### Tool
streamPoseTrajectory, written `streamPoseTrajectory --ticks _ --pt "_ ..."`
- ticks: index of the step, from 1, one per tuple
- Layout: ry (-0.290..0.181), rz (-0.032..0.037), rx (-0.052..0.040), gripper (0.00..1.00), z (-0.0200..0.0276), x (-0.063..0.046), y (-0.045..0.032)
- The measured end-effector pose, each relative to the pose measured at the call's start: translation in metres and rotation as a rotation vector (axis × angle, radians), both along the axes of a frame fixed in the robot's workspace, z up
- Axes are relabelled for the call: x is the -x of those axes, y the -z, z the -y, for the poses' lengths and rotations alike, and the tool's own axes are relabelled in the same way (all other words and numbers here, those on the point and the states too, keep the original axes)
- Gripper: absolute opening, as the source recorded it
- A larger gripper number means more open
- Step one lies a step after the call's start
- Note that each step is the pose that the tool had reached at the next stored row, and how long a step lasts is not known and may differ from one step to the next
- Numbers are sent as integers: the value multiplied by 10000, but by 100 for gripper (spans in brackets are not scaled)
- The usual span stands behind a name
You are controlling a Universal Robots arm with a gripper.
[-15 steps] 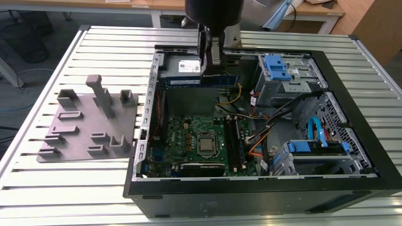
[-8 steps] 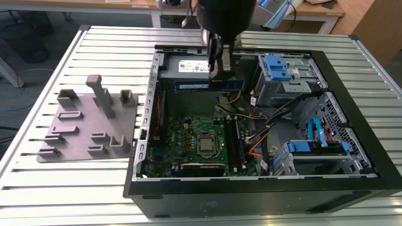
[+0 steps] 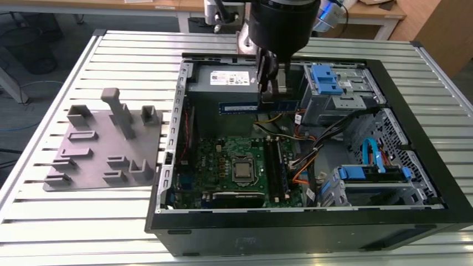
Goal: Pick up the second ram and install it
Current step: 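Pick up the second ram and move it above second insertion slot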
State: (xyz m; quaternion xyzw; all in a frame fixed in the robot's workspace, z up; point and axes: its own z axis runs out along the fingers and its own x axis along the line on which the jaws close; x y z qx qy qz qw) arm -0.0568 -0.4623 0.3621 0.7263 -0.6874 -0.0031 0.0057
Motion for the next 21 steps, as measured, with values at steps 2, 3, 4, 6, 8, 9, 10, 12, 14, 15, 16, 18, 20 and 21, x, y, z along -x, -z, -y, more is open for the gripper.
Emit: streamPoseTrajectory --ticks 2,3,4,6,8,9,10,12,14,15,16,18,20,21 --pt "0 -1 -1 14 0 -56 36" --pt "-2 -2 -1 14 0 -84 54" --pt "-1 -4 -2 14 0 -115 73" --pt "0 -10 0 14 0 -180 109" --pt "-2 -12 0 14 0 -216 145" --pt "-1 -12 0 14 0 -216 163" --pt "-1 -12 -1 14 0 -216 181" --pt "4 -11 -3 14 0 -213 218" --pt "30 -13 -22 14 9 -203 243" --pt "62 -12 -42 14 14 -202 253" --pt "118 -12 -66 14 16 -202 262" --pt "301 -11 -123 14 16 -202 275" --pt "520 -11 -187 14 16 -202 286" --pt "628 -10 -218 14 15 -202 292"
